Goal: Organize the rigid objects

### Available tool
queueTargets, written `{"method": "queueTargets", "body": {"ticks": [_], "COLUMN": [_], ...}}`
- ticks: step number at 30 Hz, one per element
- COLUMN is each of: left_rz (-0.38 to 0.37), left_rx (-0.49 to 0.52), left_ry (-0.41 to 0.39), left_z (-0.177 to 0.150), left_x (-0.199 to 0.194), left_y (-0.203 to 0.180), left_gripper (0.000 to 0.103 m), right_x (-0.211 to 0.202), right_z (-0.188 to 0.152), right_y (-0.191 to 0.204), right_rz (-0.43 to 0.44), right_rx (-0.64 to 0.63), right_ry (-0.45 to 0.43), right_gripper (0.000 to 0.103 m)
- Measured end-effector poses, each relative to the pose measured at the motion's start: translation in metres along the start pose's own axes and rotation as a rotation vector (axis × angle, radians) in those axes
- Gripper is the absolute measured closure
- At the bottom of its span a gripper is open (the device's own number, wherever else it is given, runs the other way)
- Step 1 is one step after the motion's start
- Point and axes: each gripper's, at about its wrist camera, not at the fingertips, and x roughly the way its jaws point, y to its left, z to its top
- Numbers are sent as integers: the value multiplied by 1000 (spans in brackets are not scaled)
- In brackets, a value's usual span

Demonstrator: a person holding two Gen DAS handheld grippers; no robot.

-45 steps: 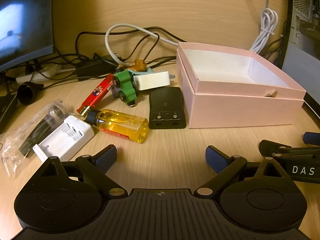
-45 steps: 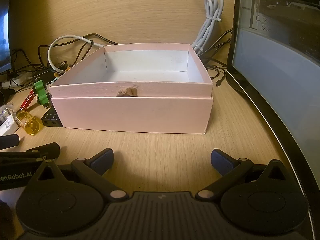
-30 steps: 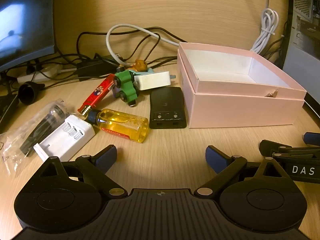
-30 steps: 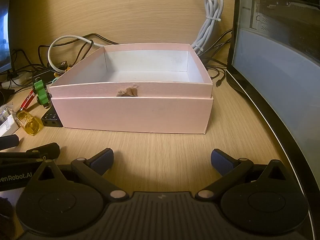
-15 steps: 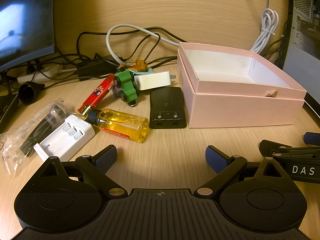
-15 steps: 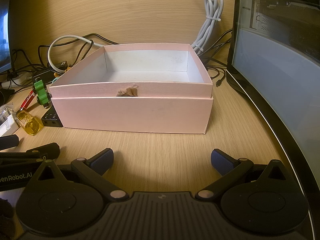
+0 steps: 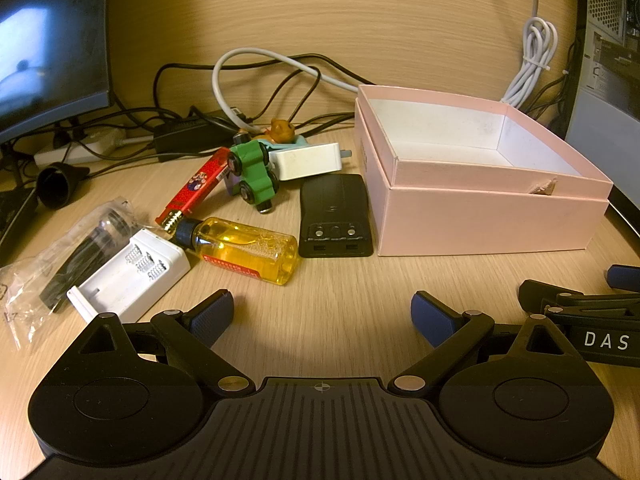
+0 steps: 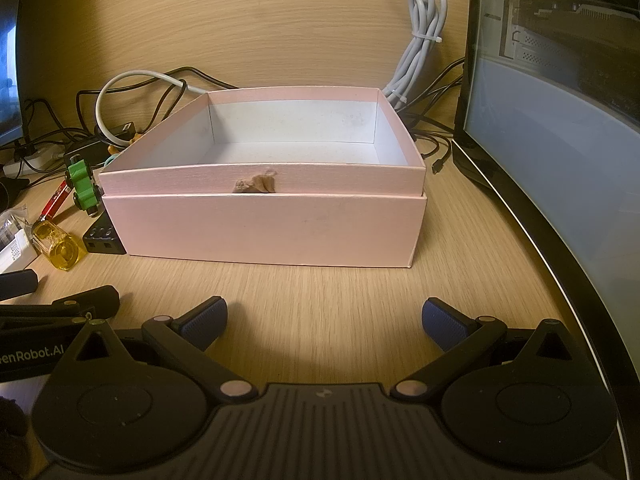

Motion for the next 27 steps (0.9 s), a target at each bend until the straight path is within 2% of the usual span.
{"method": "queueTargets", "body": {"ticks": [27], "left_rz": [3], "left_rx": [2], "left_ry": [0], "left_z": [1], "left_x": [2], "left_y": [0], "left_gripper": [4], "right_x": [0], "right_z": [0], "right_y": [0], "right_rz": [0], "right_rx": [0], "right_ry": [0], "right_gripper": [0]}}
